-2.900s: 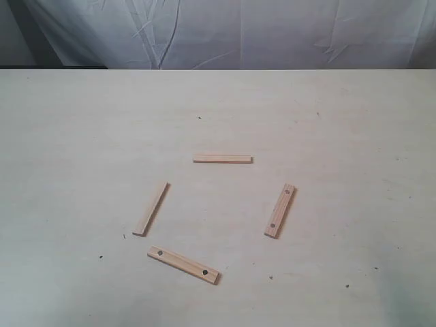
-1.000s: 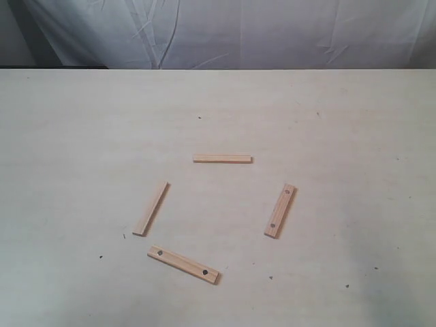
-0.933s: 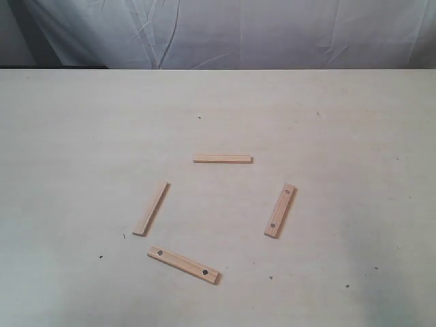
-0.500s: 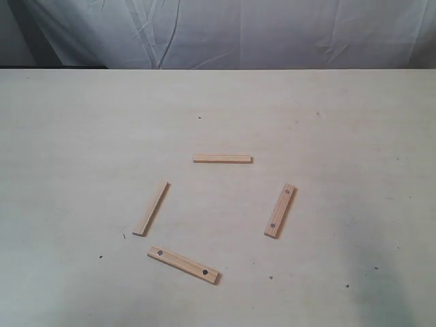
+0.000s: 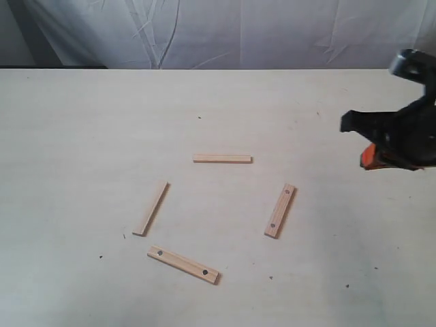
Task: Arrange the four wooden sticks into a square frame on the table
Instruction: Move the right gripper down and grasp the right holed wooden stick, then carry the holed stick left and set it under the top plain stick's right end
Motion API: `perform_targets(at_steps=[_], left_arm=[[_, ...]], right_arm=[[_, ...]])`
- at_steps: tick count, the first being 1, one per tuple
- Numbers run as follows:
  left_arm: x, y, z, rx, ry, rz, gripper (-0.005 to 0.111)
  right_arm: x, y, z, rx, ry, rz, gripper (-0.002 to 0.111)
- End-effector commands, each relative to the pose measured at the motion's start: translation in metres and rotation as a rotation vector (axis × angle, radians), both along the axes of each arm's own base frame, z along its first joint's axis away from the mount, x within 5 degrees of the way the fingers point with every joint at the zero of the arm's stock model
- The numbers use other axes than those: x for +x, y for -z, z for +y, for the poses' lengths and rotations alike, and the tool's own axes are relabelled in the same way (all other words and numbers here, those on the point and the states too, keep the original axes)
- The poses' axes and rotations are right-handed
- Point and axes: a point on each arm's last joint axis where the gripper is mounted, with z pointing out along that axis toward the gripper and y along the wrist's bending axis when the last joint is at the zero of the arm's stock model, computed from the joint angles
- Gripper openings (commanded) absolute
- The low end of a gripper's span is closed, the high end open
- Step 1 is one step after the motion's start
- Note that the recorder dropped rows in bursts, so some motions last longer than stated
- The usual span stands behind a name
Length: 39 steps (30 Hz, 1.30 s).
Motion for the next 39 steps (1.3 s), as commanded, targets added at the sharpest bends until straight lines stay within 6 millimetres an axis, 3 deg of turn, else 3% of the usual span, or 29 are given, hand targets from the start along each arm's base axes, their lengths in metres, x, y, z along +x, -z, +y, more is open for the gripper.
perform_targets(at_steps=[1, 6, 11, 20, 26, 28, 39], left_arm=[[0.000, 0.000, 0.000, 0.000, 0.000, -0.015, 0.000], [0.000, 0.000, 0.000, 0.000, 0.000, -0.015, 0.000], [0.000, 0.000, 0.000, 0.000, 0.000, -0.015, 0.000], [0.000, 0.000, 0.000, 0.000, 0.000, -0.015, 0.000], [0.000, 0.000, 0.000, 0.000, 0.000, -0.015, 0.000], [0.000, 0.000, 0.000, 0.000, 0.000, -0.015, 0.000], [0.000, 0.000, 0.000, 0.000, 0.000, -0.015, 0.000]], right_arm=[[0.019, 0.011, 0.048, 0.010, -0.044, 0.045, -0.001], [0.027, 0.030, 0.095, -0.048, 0.022, 0.097, -0.001], [0.024, 0.055, 0.119, -0.089, 0.138, 0.143, -0.001], [0.025, 0.078, 0.122, -0.110, 0.225, 0.207, 0.000], [0.027, 0.083, 0.122, -0.114, 0.248, 0.208, 0.037], [0.027, 0.086, 0.121, -0.119, 0.260, 0.217, 0.044], [0.027, 0.106, 0.121, -0.155, 0.289, 0.265, 0.041]])
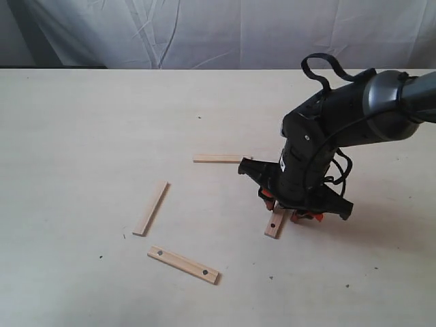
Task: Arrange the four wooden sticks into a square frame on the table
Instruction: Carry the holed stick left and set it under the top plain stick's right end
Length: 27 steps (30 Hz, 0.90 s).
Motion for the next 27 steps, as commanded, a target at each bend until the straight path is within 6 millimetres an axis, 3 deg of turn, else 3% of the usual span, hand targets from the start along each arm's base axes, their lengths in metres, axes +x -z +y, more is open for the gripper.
perform_targets(at_steps=[1, 6, 11, 15, 21, 27], left_arm=[[0.000, 0.000, 0.000, 0.000, 0.000, -0.015, 0.000], [0.000, 0.000, 0.000, 0.000, 0.000, -0.015, 0.000], [0.000, 0.000, 0.000, 0.000, 0.000, -0.015, 0.000], [0.000, 0.000, 0.000, 0.000, 0.000, -0.015, 0.000], [0.000, 0.000, 0.000, 0.000, 0.000, -0.015, 0.000], [0.000, 0.000, 0.000, 0.000, 0.000, -0.015, 0.000]], right_arm=[[0.001, 0.002, 0.001, -0.008, -0.006, -0.003, 0.038], [0.001, 0.003, 0.001, -0.015, -0.046, 0.001, -0.001], [0.001, -0.001, 0.000, -0.026, -0.088, 0.002, 0.001], [0.007, -0.028, 0.003, -0.009, -0.161, -0.080, 0.001], [0.026, -0.068, 0.020, 0.010, -0.412, -0.169, 0.001], [0.049, -0.062, 0.038, -0.007, -0.499, -0.157, 0.001]])
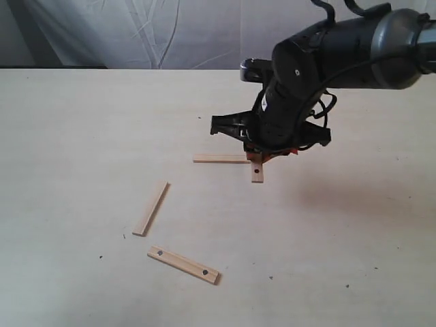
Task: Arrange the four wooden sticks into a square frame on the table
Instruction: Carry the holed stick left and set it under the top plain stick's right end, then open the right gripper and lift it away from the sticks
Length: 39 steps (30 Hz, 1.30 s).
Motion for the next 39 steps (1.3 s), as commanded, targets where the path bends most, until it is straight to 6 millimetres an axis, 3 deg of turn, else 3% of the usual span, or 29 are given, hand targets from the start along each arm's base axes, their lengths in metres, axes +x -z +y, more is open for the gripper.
perform_targets(at_steps=[1, 11, 22, 23, 26, 30, 33, 36, 39], left_arm=[[0.000, 0.000, 0.000, 0.000, 0.000, -0.015, 0.000], [0.000, 0.000, 0.000, 0.000, 0.000, -0.015, 0.000], [0.000, 0.000, 0.000, 0.000, 0.000, -0.015, 0.000], [0.000, 0.000, 0.000, 0.000, 0.000, -0.015, 0.000], [0.000, 0.000, 0.000, 0.000, 0.000, -0.015, 0.000], [0.000, 0.000, 0.000, 0.000, 0.000, -0.015, 0.000], [0.000, 0.000, 0.000, 0.000, 0.000, -0.015, 0.000], [0.000, 0.000, 0.000, 0.000, 0.000, -0.015, 0.000], [0.000, 0.000, 0.000, 0.000, 0.000, -0.015, 0.000]], right_arm=[[0.014, 0.013, 0.012, -0.032, -0.056, 0.031, 0.001], [0.026, 0.053, 0.021, -0.053, -0.052, 0.084, 0.001], [0.029, 0.061, 0.023, -0.041, -0.047, 0.072, 0.003], [0.029, 0.061, 0.023, -0.037, -0.023, 0.080, 0.006], [0.029, 0.061, 0.023, -0.026, 0.011, 0.082, 0.035], [0.029, 0.061, 0.023, -0.026, 0.017, 0.086, 0.040], [0.028, 0.047, 0.023, -0.006, 0.024, 0.063, 0.040], [0.023, 0.019, 0.018, 0.006, 0.020, 0.041, 0.040], [0.020, -0.003, 0.012, 0.069, -0.083, 0.059, 0.032]])
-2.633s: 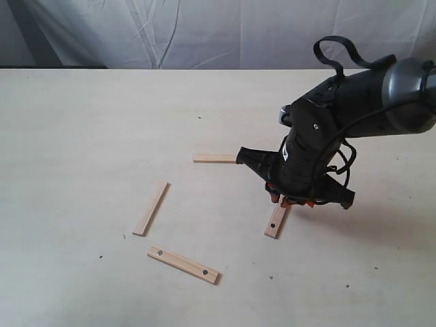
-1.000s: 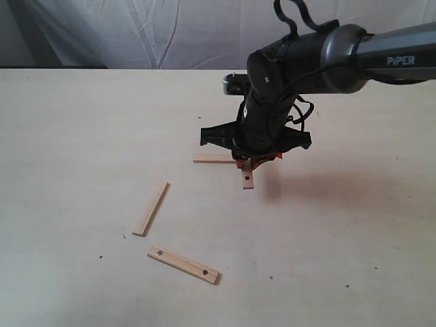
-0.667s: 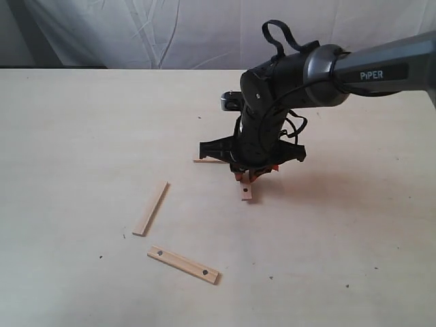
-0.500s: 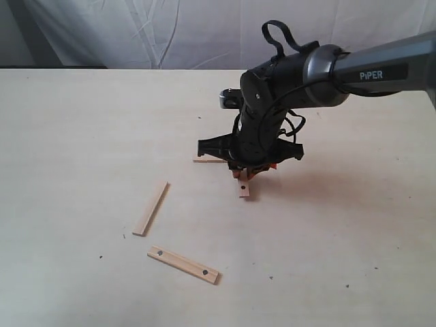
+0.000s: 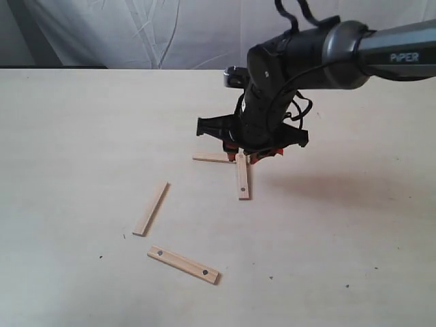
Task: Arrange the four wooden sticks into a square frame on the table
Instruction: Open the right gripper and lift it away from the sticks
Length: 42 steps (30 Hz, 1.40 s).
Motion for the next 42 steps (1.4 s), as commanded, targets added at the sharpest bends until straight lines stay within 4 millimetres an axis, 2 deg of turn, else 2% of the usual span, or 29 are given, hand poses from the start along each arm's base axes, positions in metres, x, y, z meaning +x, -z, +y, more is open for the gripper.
perform_targets(at_steps=[1, 3, 5, 9, 12, 18, 24, 26, 27, 29, 35, 38, 42], left_arm=[[0.000, 0.000, 0.000, 0.000, 0.000, -0.015, 0.000], [0.000, 0.000, 0.000, 0.000, 0.000, -0.015, 0.000], [0.000, 0.000, 0.000, 0.000, 0.000, -0.015, 0.000], [0.000, 0.000, 0.000, 0.000, 0.000, -0.015, 0.000], [0.000, 0.000, 0.000, 0.000, 0.000, -0.015, 0.000], [0.000, 0.000, 0.000, 0.000, 0.000, -0.015, 0.000], [0.000, -0.002, 0.002, 0.107, -0.006, -0.039, 0.000], [0.001, -0.011, 0.001, 0.080, -0.002, -0.131, 0.000], [0.001, -0.017, 0.000, -0.013, -0.001, -0.201, 0.000], [0.000, -0.031, 0.000, -0.087, -0.006, -0.345, 0.000], [-0.008, -0.058, 0.002, -0.101, -0.014, -0.659, 0.000], [-0.012, -0.064, 0.003, -0.105, -0.015, -0.738, 0.000], [-0.013, -0.066, 0.003, -0.097, -0.013, -0.759, 0.000]], right_arm=[[-0.003, -0.029, -0.008, 0.104, -0.076, 0.032, 0.029], [-0.004, -0.032, -0.008, 0.135, -0.075, 0.053, 0.024], [-0.005, -0.032, -0.007, 0.136, -0.077, 0.056, 0.024], [-0.009, -0.032, -0.001, 0.143, -0.095, 0.057, 0.039], [-0.014, -0.031, -0.001, 0.126, -0.196, 0.083, 0.044], [-0.023, -0.030, 0.001, 0.078, -0.370, 0.119, 0.044], [-0.049, -0.030, 0.028, 0.067, -0.604, 0.123, 0.044], [-0.051, -0.030, 0.028, 0.075, -0.625, 0.142, 0.044], [-0.053, -0.032, 0.027, 0.074, -0.632, 0.147, 0.044], [-0.055, -0.040, 0.026, 0.081, -0.634, 0.128, 0.044], [-0.067, -0.052, 0.010, 0.047, -0.677, 0.063, 0.044], [-0.074, -0.052, 0.003, 0.036, -0.676, 0.046, 0.044], [-0.080, -0.050, -0.003, 0.036, -0.669, 0.033, 0.044]])
